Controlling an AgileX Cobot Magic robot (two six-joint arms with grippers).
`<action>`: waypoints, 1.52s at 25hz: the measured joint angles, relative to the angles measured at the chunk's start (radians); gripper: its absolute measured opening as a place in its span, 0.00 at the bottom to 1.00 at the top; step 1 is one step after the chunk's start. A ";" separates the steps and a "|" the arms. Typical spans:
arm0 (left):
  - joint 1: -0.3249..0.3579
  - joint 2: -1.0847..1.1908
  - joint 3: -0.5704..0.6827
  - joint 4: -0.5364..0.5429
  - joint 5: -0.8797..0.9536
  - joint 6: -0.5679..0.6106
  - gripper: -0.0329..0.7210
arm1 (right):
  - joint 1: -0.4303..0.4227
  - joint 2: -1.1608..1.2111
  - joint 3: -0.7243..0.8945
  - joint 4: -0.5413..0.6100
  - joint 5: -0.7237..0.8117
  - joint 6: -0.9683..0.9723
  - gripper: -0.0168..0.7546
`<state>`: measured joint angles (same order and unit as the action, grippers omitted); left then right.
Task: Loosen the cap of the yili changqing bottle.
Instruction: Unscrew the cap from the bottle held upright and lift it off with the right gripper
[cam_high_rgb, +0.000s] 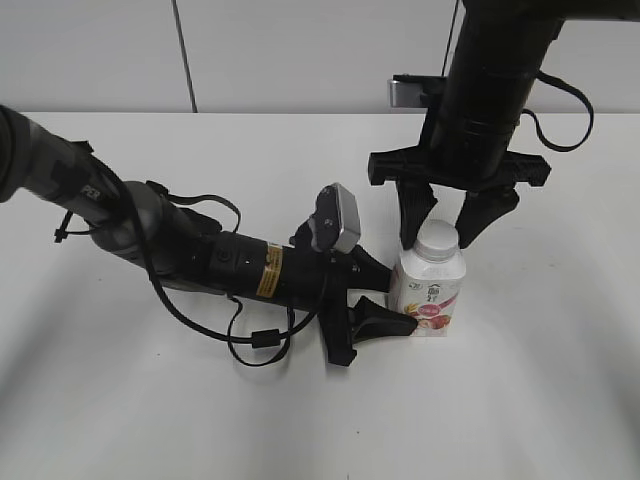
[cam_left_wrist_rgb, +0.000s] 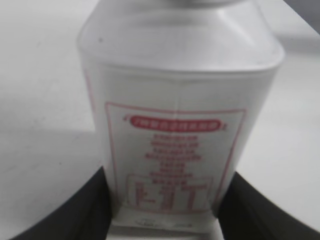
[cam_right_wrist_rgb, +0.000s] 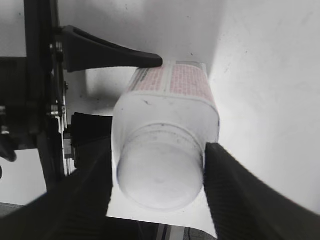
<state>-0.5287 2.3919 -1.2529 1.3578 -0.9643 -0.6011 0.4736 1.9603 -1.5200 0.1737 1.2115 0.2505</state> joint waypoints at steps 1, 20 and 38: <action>0.000 0.000 0.000 0.000 0.000 0.000 0.56 | 0.000 0.000 0.000 -0.001 0.000 0.000 0.61; 0.000 0.000 0.000 0.000 0.000 0.000 0.56 | 0.000 0.000 -0.002 -0.005 0.007 -0.775 0.53; 0.000 0.000 0.000 0.004 0.000 0.003 0.55 | 0.000 0.000 -0.002 0.011 0.007 -1.260 0.60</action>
<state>-0.5287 2.3919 -1.2529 1.3619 -0.9643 -0.5985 0.4736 1.9603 -1.5219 0.1849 1.2184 -1.0098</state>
